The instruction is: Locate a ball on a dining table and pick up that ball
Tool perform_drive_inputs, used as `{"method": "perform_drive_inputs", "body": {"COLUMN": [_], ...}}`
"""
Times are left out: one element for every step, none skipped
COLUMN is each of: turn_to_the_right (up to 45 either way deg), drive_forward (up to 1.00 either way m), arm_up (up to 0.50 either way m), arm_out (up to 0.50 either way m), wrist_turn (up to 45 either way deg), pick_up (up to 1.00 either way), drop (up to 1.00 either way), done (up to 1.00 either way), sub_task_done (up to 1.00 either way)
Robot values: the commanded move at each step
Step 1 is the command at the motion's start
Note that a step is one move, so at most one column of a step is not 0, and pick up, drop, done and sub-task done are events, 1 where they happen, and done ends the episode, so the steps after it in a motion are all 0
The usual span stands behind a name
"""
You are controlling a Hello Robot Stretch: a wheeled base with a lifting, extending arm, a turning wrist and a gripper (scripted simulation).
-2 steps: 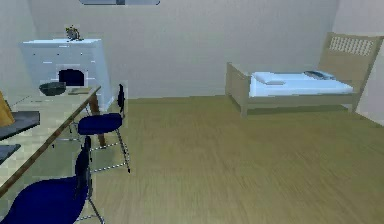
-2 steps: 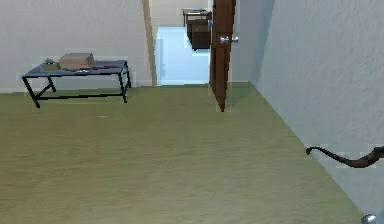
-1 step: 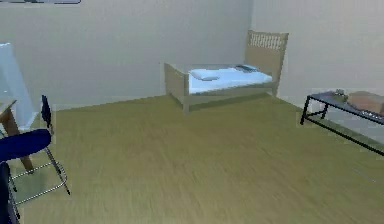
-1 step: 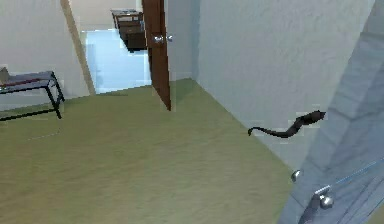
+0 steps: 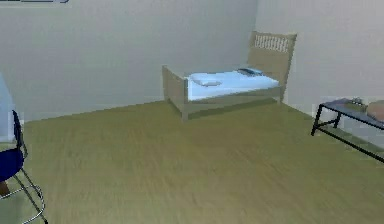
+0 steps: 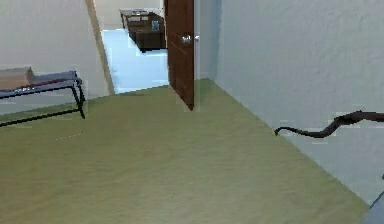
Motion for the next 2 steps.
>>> {"method": "perform_drive_inputs", "body": {"turn_to_the_right": [-24.0, 0.0], "drive_forward": [0.00, 0.75], "arm_up": [0.00, 0.00], "arm_out": [0.00, 0.00], "wrist_turn": [0.0, 0.0], "pick_up": [0.00, 0.00], "drop": [0.00, 0.00], "done": [0.00, 0.00], "sub_task_done": [0.00, 0.00]}}
